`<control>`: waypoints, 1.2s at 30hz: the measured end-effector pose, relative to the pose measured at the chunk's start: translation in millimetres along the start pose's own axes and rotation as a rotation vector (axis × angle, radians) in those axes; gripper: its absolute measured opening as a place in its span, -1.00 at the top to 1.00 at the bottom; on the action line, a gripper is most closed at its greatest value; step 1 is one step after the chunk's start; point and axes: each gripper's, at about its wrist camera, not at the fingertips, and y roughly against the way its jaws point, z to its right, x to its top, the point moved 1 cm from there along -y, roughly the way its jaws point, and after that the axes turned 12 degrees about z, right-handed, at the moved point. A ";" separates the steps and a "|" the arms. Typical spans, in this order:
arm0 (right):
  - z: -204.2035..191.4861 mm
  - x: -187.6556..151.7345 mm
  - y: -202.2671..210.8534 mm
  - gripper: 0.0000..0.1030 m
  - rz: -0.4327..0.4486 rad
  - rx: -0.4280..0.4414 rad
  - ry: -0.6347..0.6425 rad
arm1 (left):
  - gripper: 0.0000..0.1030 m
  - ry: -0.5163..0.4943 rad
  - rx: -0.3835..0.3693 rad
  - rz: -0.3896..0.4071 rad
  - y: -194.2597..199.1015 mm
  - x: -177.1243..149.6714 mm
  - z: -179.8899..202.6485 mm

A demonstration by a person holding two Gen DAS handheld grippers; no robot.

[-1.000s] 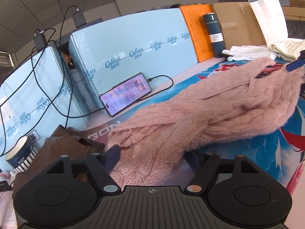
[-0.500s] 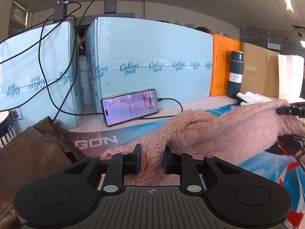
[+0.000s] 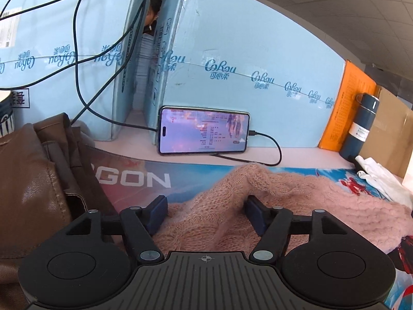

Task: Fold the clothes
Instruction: 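Grasp a sweater sleeve cuff with the right tool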

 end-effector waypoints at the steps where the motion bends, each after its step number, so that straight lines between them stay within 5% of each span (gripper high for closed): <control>1: 3.8 -4.3 1.1 -0.55 -0.007 -0.025 -0.018 | -0.34 0.016 -0.014 0.011 1.9 0.6 -1.2; 4: -4.0 -4.8 0.7 -0.53 -0.004 -0.067 0.030 | -0.56 0.107 -0.078 0.061 8.5 2.4 -9.2; 6: -9.2 -5.2 0.5 -0.35 -0.001 -0.095 0.063 | -0.62 0.151 -0.081 0.076 9.3 3.8 -14.4; 8: -14.4 -5.5 0.3 0.15 0.001 -0.123 0.096 | -0.62 0.135 -0.061 0.077 9.8 4.0 -12.9; 13: -27.4 -6.3 -0.2 0.69 0.008 -0.193 0.177 | -0.74 0.044 -0.039 0.091 17.3 2.9 -0.5; 15: -32.5 -6.0 -0.3 0.72 0.013 -0.220 0.210 | -0.90 0.007 -0.030 0.097 20.2 2.5 4.5; 22: -41.7 34.0 -2.7 0.76 0.141 -0.251 0.234 | -0.90 -0.026 -0.037 0.101 21.7 1.0 10.3; 29: -25.5 31.2 -46.8 0.77 -0.024 -0.278 0.139 | -0.90 -0.034 -0.039 0.084 18.8 -1.6 11.6; 36: -17.8 37.9 -41.2 0.93 -0.021 -0.275 0.047 | -0.90 -0.034 -0.040 0.081 19.0 -2.5 12.0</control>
